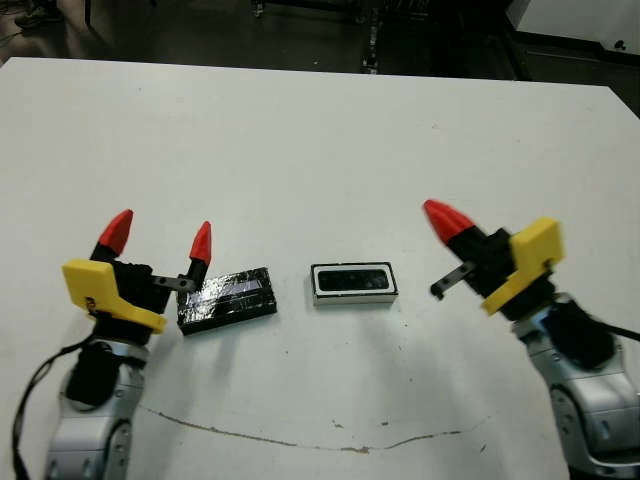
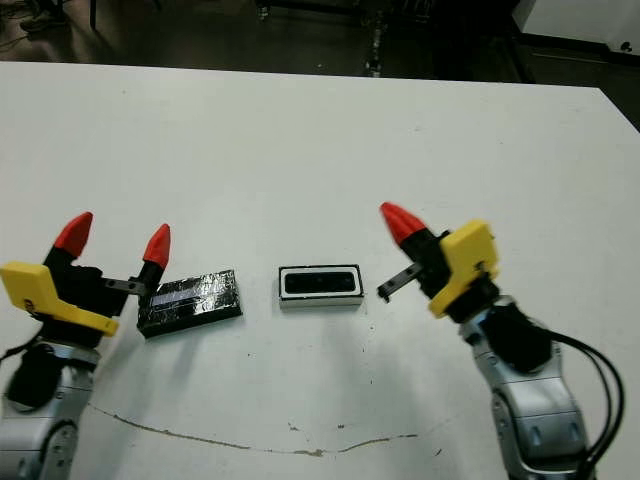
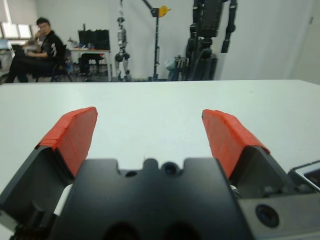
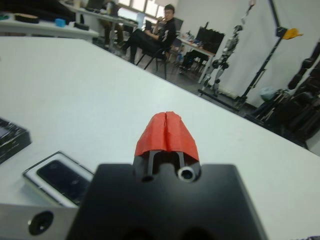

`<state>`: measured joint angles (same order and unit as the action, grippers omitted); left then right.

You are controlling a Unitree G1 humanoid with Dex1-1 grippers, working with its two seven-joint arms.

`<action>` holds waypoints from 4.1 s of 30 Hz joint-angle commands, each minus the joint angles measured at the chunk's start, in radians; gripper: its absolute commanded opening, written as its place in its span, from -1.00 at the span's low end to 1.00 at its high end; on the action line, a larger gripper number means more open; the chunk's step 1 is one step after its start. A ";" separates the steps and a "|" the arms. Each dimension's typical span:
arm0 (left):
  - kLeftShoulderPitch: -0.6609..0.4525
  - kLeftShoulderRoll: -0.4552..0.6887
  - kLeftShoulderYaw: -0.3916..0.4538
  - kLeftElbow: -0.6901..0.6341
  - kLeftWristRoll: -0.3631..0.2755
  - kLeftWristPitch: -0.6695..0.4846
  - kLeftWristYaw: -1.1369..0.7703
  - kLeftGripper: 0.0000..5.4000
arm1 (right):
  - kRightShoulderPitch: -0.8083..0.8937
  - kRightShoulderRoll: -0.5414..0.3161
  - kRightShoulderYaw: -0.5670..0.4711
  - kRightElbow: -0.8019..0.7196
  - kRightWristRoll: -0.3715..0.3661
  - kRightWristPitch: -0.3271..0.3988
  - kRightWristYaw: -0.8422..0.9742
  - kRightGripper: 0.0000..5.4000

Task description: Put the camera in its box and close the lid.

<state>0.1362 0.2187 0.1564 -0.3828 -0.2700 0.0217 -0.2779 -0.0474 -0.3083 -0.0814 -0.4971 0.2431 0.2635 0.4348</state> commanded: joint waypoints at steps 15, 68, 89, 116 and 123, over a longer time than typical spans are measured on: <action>-0.174 0.452 0.086 0.017 -0.251 0.254 -0.457 1.00 | 0.049 0.071 -0.032 0.032 0.075 0.061 -0.120 -0.99; -0.406 0.567 -0.210 0.225 -0.076 0.318 -0.903 1.00 | 0.060 0.076 -0.019 0.011 0.069 0.129 -0.203 -0.99; -0.407 0.565 -0.254 0.246 -0.049 0.302 -0.907 1.00 | 0.066 0.073 -0.014 0.003 0.044 0.120 -0.201 -0.99; -0.403 0.593 -0.303 0.196 0.013 0.389 -0.858 1.00 | 0.076 0.084 -0.008 0.000 0.030 0.099 -0.197 -0.99; -0.392 0.585 -0.312 0.215 0.042 0.369 -0.846 1.00 | 0.081 0.079 -0.007 0.012 0.032 0.067 -0.176 -0.99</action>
<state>-0.2690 0.7918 -0.1424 -0.1784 -0.2434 0.3974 -1.1285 0.0192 -0.2249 -0.0845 -0.4926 0.2738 0.3395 0.2578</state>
